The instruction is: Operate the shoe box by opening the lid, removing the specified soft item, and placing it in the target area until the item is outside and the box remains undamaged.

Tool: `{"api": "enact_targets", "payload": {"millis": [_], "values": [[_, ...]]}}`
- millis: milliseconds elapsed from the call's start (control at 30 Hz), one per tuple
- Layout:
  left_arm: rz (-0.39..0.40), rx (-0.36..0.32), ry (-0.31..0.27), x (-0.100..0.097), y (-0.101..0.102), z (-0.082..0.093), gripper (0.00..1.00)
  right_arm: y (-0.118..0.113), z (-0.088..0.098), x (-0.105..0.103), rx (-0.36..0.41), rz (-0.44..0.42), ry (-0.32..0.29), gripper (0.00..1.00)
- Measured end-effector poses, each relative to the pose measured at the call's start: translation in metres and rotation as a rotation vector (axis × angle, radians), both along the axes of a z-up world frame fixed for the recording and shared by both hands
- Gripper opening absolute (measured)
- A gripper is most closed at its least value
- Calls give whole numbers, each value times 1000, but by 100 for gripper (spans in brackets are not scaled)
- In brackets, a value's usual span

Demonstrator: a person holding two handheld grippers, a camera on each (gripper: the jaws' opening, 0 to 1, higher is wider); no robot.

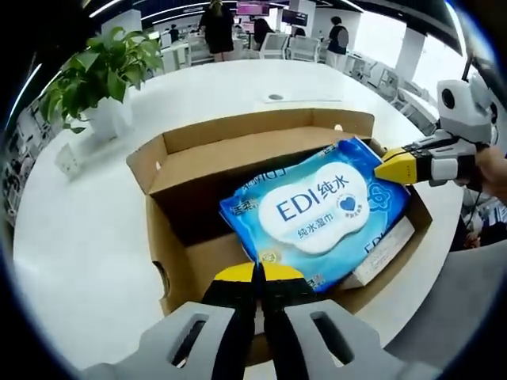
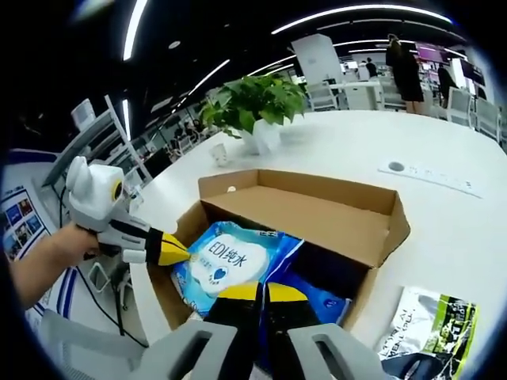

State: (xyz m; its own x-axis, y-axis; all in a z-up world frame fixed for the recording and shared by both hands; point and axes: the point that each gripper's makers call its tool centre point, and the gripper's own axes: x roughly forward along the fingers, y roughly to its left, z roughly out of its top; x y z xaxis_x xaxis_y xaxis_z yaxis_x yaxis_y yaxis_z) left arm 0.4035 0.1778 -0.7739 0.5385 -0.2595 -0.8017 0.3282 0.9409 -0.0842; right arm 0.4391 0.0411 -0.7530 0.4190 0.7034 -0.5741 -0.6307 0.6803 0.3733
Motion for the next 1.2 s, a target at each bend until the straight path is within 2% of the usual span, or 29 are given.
{"api": "enact_targets", "payload": {"millis": [200, 667, 1200], "values": [[-6, -20, -31, 2, -6, 14, 0, -7, 7, -1, 9, -8, -6, 0], [-15, -76, -76, 4, -23, 35, 0, -26, 21, -2, 26, -34, -14, 0], [-52, -109, -118, 12, -55, 52, 0, -60, 32, 1, 33, -85, -14, 0]]}}
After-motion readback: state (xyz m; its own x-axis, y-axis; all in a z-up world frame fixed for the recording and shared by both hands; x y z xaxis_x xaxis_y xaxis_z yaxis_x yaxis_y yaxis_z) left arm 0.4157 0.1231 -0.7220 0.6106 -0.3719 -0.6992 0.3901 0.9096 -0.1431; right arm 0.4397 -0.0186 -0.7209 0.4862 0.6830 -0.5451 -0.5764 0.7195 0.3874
